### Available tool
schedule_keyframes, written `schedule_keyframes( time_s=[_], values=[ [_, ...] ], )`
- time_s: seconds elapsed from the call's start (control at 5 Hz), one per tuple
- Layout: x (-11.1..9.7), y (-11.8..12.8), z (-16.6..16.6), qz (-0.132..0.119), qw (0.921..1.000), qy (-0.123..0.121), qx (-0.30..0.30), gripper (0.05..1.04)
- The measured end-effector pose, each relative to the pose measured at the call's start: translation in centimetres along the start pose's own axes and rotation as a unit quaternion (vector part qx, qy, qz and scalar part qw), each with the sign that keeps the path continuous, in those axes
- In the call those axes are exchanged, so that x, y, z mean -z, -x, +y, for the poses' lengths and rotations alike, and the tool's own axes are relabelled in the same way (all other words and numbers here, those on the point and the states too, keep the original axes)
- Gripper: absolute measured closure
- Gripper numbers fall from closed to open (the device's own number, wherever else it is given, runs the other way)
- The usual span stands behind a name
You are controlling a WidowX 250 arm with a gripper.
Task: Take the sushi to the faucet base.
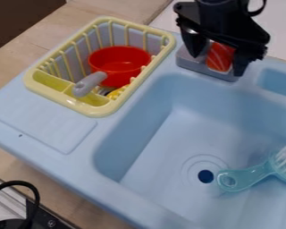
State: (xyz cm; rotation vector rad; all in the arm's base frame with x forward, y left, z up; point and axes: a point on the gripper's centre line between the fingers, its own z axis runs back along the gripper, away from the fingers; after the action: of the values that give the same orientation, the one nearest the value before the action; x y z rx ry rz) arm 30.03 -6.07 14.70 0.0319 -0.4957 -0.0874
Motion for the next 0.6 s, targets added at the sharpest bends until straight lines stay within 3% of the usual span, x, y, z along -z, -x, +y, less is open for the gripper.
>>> schedule_keyframes(
  time_s=[0.6],
  values=[
    [-1.1, 2.2, 0.4, 0.021, 0.9995, -0.009, -0.021, 0.085]
  ],
)
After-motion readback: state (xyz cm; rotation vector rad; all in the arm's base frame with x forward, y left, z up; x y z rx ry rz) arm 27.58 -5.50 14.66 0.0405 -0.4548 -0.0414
